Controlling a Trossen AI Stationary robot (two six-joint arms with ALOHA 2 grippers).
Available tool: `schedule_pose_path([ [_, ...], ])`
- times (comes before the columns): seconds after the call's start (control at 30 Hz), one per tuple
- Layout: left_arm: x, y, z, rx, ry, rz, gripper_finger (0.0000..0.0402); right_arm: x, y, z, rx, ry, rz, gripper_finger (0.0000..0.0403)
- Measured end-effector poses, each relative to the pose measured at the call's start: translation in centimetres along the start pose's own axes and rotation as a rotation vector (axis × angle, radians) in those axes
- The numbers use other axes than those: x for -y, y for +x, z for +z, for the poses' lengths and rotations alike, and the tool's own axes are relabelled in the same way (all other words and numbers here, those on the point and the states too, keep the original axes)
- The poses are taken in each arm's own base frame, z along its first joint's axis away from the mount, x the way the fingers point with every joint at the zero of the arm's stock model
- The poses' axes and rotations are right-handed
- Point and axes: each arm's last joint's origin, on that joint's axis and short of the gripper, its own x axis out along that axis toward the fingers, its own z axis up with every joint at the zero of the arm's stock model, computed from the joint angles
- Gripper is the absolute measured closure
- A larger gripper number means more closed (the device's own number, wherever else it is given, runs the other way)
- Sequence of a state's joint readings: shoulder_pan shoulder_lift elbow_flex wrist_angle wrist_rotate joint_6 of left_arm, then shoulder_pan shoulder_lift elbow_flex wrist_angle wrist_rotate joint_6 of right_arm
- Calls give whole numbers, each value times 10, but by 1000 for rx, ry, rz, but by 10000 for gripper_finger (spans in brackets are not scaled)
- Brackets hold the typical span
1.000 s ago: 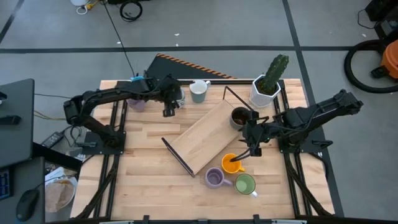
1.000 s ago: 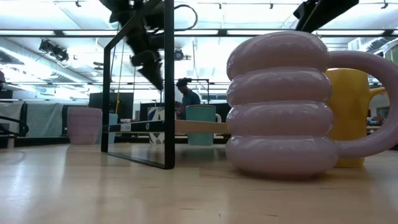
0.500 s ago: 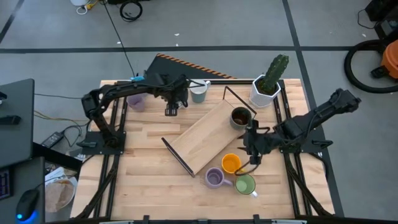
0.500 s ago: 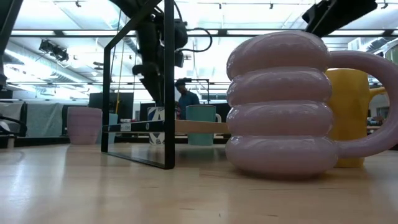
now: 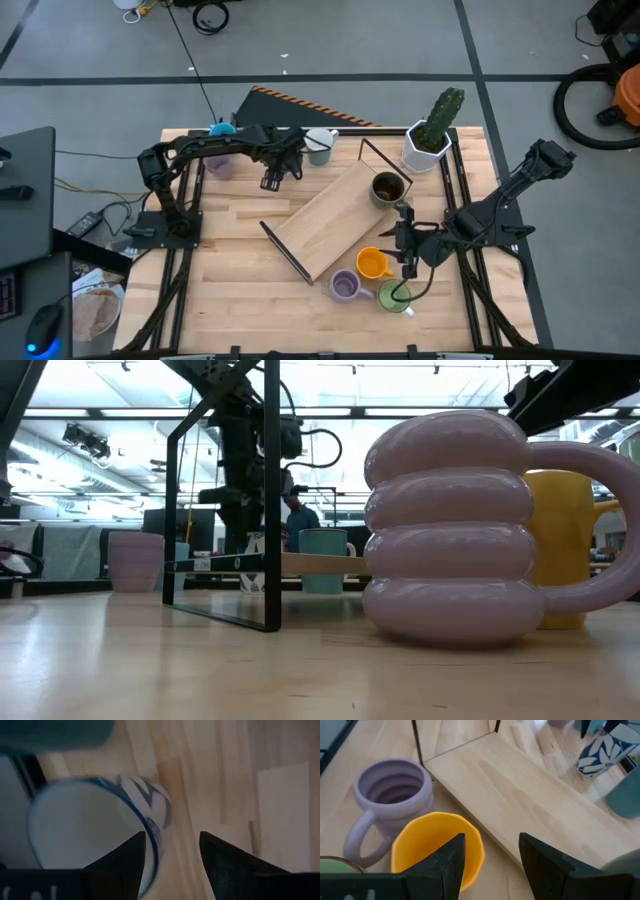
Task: Place coffee mugs
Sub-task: Put the light blue patterned mug on the shelf
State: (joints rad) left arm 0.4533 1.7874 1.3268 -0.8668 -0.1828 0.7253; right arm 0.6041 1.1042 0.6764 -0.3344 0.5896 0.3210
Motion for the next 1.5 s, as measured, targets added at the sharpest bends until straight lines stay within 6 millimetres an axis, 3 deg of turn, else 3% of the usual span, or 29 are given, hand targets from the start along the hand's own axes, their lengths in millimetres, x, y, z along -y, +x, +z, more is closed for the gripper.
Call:
schedule_pose_path([
  [0.33,3,12,-4,-10,-3,39,234,-4,-3,-2,20,-19,-23,211],
  [0.5,2,12,-3,-2,-5,47,288,-4,-3,-2,20,-18,-24,211],
  [0.67,8,8,1,-11,-36,19,368,-4,-3,-2,17,-20,-21,212],
  [0.9,10,-20,18,27,-191,-25,375,3,-13,-2,21,-17,-1,212],
  [1.03,10,-48,32,81,-309,-63,372,13,-27,-1,31,-9,4,212],
  [1.2,6,-89,53,230,-601,-131,371,25,-43,-1,62,19,18,212],
  [1.33,5,-116,70,339,-669,-153,371,30,-51,1,93,31,42,212],
  [1.5,9,-124,101,382,-636,-188,372,33,-57,2,111,45,74,212],
])
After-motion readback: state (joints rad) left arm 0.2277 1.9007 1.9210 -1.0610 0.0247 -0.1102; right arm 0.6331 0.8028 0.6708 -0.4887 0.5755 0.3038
